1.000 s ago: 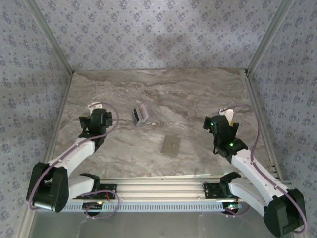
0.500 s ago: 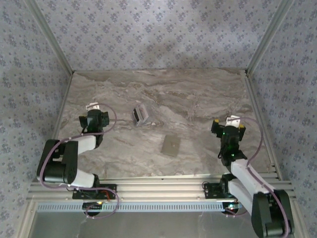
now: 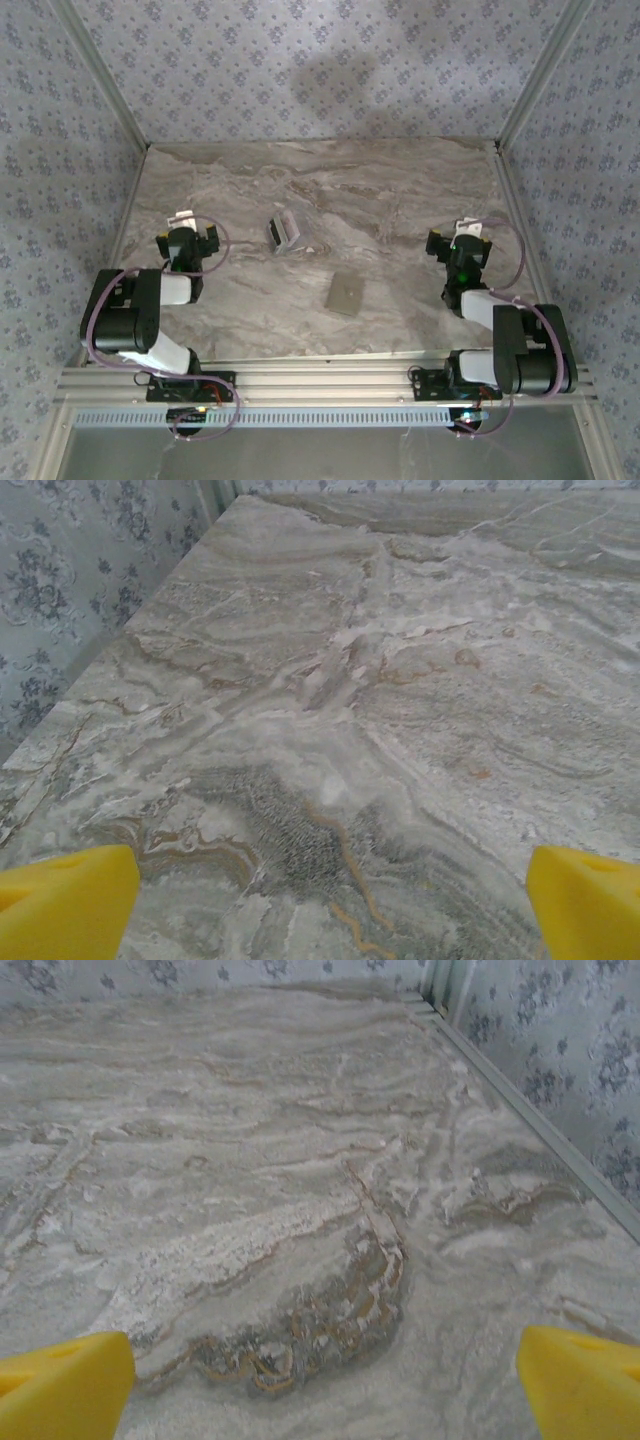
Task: Put the credit cards into the card holder
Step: Reset both arms
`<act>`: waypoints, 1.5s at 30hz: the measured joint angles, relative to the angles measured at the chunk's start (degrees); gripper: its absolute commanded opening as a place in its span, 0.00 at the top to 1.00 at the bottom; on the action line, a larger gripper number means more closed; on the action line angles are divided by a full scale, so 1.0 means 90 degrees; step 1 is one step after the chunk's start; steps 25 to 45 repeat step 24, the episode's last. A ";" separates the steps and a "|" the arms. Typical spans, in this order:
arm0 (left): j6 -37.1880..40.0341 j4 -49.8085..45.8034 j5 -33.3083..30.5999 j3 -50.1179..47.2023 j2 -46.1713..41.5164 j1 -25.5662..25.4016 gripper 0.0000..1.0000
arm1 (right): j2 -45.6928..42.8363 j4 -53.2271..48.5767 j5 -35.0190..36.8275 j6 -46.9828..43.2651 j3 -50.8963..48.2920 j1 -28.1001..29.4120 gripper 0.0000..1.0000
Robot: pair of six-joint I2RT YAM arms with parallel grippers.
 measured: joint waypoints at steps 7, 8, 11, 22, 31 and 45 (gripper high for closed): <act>0.0000 0.0036 0.0078 0.0000 0.0000 -0.0002 0.01 | 0.1265 0.1139 -0.0311 -0.0131 -0.0036 -0.0095 0.00; 0.0000 0.0044 0.0100 0.0000 0.0000 0.0000 0.00 | 0.1316 0.0991 -0.0440 -0.0163 0.0032 -0.0114 0.00; 0.0000 0.0049 0.0121 0.0000 0.0000 -0.0002 0.00 | 0.1348 0.0799 -0.0818 -0.0272 0.0338 -0.0172 0.00; 0.0000 0.0053 0.0168 0.0000 0.0000 -0.0002 0.00 | 0.1348 0.0765 -0.1217 -0.0359 0.0520 -0.0175 0.00; 0.0002 0.0053 0.0192 0.0000 0.0000 -0.0002 0.00 | 0.1348 0.0765 -0.1224 -0.0359 0.0520 -0.0175 0.00; 0.0002 0.0053 0.0192 0.0000 0.0000 -0.0002 0.00 | 0.1348 0.0765 -0.1224 -0.0359 0.0520 -0.0175 0.00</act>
